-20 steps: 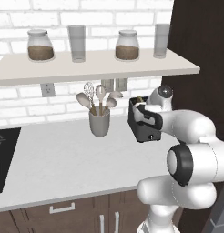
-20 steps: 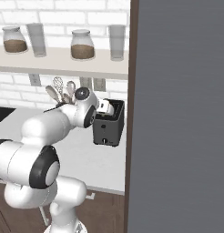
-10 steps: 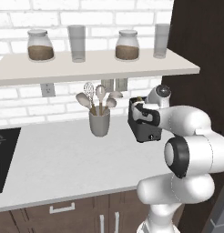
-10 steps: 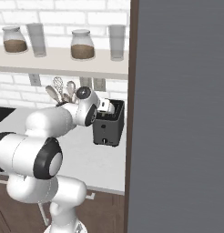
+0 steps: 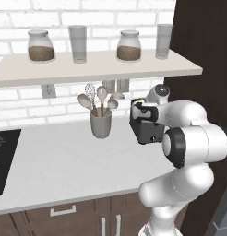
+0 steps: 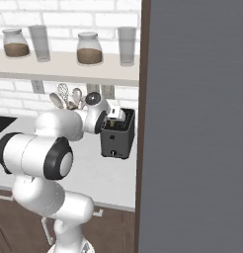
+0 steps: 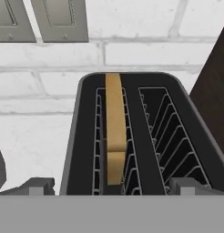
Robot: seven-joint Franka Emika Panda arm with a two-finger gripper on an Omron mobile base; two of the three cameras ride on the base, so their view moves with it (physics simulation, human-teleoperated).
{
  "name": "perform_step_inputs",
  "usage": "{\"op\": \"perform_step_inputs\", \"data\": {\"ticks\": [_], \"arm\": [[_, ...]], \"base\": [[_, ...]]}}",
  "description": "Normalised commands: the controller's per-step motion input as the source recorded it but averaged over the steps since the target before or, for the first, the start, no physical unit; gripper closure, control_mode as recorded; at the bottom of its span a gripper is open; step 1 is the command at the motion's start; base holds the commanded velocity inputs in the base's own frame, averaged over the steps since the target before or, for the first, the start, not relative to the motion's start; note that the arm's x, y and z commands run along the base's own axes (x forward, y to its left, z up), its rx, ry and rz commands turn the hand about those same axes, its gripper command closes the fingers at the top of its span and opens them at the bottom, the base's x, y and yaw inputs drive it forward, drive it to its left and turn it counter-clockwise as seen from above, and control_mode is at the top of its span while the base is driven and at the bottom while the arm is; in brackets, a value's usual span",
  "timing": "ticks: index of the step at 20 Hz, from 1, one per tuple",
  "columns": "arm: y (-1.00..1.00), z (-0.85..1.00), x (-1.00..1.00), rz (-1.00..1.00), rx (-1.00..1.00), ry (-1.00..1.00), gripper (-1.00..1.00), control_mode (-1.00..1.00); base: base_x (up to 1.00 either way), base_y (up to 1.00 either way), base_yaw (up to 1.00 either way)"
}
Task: Start the toaster. Once the lever pops up, take the bread to the plate on the dining counter.
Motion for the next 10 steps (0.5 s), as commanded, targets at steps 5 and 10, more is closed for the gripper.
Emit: {"op": "perform_step_inputs", "data": {"ticks": [5,10], "arm": [[-0.07,-0.18,0.10,0.00,0.01,0.00,-1.00,-1.00],[-0.07,-0.11,0.07,0.00,0.01,0.00,-1.00,-1.00]], "base": [[0.00,0.00,0.00],[0.00,0.00,0.00]]}}
